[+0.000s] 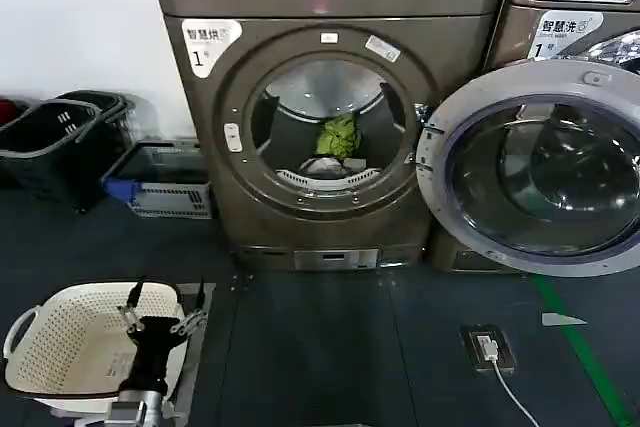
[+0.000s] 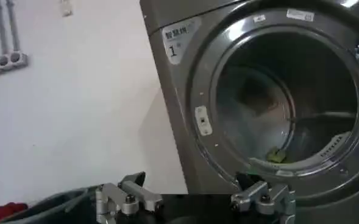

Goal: Grasp the clothes from the dryer.

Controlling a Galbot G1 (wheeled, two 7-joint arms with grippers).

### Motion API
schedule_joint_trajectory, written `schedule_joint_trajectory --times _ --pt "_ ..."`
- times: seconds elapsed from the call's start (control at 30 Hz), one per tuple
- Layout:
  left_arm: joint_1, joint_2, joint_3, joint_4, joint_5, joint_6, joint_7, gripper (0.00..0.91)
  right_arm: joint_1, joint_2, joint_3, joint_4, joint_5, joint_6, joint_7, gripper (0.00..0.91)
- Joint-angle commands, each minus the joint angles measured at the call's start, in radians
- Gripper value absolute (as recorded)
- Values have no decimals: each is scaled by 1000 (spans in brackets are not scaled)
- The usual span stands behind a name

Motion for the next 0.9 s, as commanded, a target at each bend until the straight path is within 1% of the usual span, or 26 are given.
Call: schedule_joint_trajectory --times 0.03,0.9 --pt "0 0 0 1 1 0 0 907 0 1 -2 0 0 1 -1 907" --pt "-2 0 2 -2 2 7 3 907 6 3 -6 -3 -2 2 -2 907"
